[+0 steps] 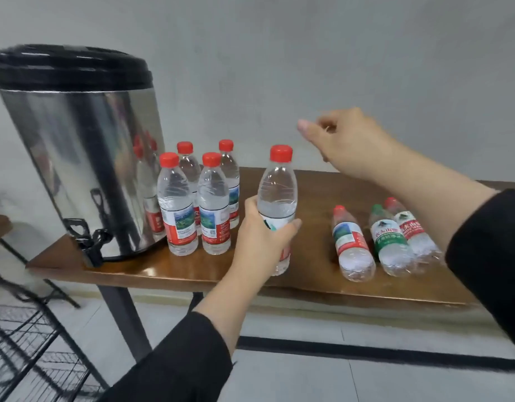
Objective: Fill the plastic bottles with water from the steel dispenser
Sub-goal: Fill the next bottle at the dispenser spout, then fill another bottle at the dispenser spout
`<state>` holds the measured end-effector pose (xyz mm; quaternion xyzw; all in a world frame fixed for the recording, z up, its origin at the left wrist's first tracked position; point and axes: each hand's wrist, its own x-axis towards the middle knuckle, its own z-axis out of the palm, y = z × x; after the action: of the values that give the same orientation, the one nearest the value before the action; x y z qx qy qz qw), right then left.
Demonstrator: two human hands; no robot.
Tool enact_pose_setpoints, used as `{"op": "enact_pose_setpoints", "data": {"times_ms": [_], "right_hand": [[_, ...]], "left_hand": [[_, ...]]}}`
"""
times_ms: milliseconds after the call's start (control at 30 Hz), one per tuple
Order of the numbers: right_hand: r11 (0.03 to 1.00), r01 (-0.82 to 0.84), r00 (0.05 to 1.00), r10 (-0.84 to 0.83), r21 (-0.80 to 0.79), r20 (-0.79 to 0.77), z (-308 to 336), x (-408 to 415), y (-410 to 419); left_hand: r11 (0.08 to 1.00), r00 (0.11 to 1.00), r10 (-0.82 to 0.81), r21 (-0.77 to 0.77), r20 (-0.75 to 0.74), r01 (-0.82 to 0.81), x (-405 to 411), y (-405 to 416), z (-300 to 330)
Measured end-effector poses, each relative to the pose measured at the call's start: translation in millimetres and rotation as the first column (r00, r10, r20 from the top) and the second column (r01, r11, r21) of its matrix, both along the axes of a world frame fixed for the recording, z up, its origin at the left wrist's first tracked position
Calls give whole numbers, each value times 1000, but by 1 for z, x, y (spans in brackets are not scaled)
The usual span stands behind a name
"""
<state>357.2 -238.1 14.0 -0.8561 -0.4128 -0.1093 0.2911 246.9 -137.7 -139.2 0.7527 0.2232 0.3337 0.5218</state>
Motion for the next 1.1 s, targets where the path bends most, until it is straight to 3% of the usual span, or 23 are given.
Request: {"op": "enact_pose_setpoints", "data": {"times_ms": [233,400,600,800,967,1033,1100], "right_hand": [[869,127,979,-188,-479,-82,-74,97,-26],[745,168,960,-274,-646,-66,-115,121,-9],[712,133,940,-311,-689,-141,-137,139,5],[864,123,897,-307,-488,-318,-150,141,14],[981,82,815,-168,-178,-554,-138,117,7],[996,-19,706,-49,-88,-707,-130,97,2],[993,-114,603,63,-8,-796,-123,76,-1]], "left_hand": [[998,998,41,-39,-42,-42,82,35,-26],[996,998,55,-73,-31,-57,122,57,-31],[992,994,108,-67,6,-107,157,85,-43],[974,974,225,-25,-20,-226,159,85,-43],[968,947,248,-26,205,-248,91,8,-41],[974,970,205,-126,129,-189,63,-8,-36],[971,1000,-2,-240,-26,-4,37,-11,-26]]}}
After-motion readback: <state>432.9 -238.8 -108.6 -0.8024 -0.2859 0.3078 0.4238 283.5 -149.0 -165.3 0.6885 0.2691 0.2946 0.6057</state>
